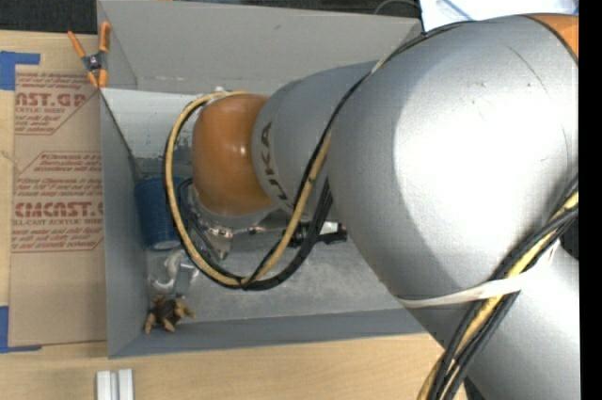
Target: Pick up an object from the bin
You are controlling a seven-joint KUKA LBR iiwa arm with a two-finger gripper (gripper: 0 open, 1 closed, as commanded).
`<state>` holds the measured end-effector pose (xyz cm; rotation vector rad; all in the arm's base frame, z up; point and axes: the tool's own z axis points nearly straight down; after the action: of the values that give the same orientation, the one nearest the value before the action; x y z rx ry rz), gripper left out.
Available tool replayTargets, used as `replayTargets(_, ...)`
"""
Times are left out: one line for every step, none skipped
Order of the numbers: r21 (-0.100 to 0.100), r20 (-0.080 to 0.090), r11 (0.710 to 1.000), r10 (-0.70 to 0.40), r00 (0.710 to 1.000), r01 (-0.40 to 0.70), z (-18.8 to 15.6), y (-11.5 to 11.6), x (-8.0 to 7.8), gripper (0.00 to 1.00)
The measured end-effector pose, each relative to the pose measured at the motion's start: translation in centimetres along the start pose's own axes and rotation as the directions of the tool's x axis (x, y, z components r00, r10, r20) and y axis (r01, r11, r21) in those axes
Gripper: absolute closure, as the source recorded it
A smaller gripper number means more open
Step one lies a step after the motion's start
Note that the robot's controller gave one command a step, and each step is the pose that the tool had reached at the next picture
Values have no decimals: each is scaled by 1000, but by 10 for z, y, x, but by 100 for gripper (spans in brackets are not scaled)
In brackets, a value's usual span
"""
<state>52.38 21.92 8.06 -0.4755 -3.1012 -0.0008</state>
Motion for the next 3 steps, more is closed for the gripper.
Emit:
replayTargets(-5,2,976,219,976,-219,10,-7,-3,100)
replayTargets(-5,2,976,219,976,-219,10,-7,-3,100)
replayTargets(-3,1,970,244,970,-244,9,-6,22,100)
